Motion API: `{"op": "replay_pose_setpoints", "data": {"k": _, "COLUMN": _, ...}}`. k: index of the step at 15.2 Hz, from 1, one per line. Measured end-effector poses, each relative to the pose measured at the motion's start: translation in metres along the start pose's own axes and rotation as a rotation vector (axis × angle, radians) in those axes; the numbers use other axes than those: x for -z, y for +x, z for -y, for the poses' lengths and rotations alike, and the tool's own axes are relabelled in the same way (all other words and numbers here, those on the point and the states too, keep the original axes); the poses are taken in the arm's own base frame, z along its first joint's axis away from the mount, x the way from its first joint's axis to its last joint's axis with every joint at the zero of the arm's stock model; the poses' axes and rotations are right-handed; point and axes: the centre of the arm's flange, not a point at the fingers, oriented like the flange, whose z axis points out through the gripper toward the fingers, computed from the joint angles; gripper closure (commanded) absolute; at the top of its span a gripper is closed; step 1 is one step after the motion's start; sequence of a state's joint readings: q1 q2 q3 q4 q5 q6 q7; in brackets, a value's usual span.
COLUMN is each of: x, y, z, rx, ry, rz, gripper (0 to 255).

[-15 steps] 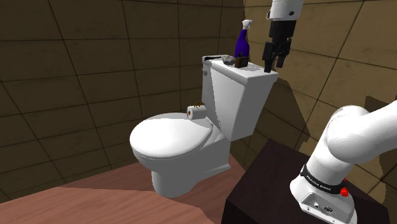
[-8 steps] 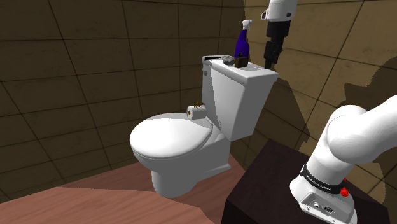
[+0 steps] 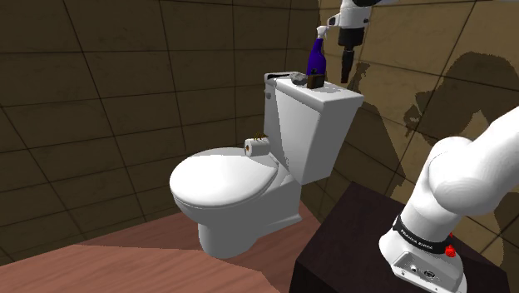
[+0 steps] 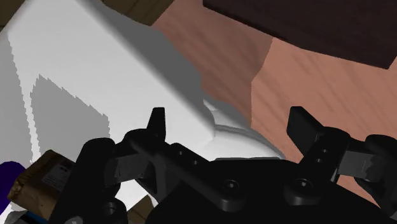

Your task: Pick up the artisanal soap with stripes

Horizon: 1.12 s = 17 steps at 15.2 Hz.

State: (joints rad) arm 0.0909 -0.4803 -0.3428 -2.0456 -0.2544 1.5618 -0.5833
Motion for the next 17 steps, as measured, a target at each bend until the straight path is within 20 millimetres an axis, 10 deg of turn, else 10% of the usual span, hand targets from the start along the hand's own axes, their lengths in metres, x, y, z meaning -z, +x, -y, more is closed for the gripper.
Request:
{"op": "replay_pose_setpoints", "data": {"k": 10, "x": -0.002, "y": 0.079, "z": -0.095, "rx": 0.398, "ry": -0.052, "rz": -0.003, "gripper": 0}}
{"op": "replay_pose_setpoints", "data": {"k": 17, "x": -0.012, "y": 0.13, "z": -0.122, "rx": 0.58, "ry": -0.077, "rz": -0.003, "gripper": 0}}
